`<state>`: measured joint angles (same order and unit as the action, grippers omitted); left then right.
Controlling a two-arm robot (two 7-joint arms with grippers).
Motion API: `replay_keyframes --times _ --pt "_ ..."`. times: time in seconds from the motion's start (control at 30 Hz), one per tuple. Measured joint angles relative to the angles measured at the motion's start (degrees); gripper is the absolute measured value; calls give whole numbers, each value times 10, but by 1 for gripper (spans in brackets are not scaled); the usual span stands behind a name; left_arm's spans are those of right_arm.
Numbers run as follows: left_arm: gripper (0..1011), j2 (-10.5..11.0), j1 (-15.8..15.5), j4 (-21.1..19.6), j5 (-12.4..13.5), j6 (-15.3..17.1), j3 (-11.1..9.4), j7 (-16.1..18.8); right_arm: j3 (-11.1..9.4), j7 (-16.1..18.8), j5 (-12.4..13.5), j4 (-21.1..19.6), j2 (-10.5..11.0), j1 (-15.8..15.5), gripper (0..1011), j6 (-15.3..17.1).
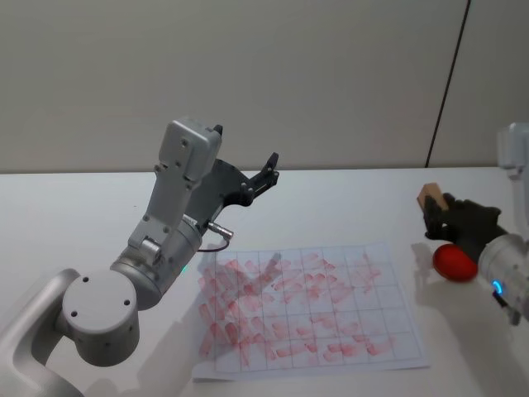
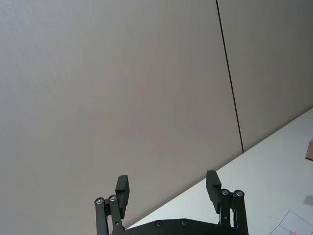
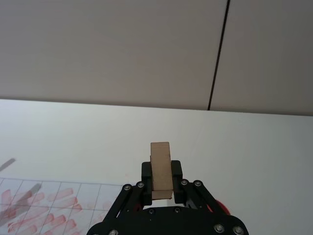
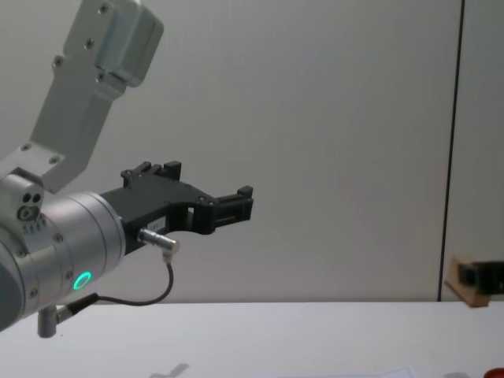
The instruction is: Use the one hand to pick up the stamp and affix it onto the A4 paper.
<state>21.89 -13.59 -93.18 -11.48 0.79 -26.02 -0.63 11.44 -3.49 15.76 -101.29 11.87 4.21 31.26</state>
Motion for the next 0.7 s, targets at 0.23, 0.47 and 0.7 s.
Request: replay_keyframes --times 0.23,0.47,0.7 --pt "1001 0 0 0 0 0 0 0 13 17 -15 13 -8 0 216 16" --pt "1001 0 0 0 0 0 0 0 23 31 -28 43 -16 2 216 23" --pt "1001 0 0 0 0 0 0 0 30 44 -41 71 -22 6 216 20"
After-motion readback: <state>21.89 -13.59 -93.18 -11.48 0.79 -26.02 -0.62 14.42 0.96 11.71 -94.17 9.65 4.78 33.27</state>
